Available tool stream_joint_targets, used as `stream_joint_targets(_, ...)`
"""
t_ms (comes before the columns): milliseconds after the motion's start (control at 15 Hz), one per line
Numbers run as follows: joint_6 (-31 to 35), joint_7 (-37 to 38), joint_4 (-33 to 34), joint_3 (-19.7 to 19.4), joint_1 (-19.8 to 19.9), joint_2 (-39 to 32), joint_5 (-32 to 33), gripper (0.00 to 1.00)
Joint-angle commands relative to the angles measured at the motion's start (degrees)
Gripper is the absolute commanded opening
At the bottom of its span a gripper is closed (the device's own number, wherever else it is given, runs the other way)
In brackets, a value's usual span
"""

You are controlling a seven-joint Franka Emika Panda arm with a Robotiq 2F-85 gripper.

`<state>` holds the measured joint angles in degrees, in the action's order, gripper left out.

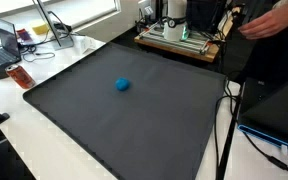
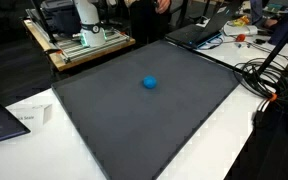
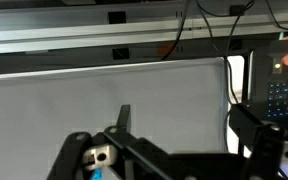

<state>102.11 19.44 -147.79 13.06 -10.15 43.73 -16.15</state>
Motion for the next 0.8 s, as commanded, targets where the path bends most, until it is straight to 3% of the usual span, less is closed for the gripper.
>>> stream_joint_targets(0, -0.24, -0.37, 0.12, 0.51, 0.69, 0.08, -0.33, 1.0)
stream_joint_targets(733, -0.24, -2.8, -0.24, -0.59, 0.1, 1.25, -1.04, 1.0)
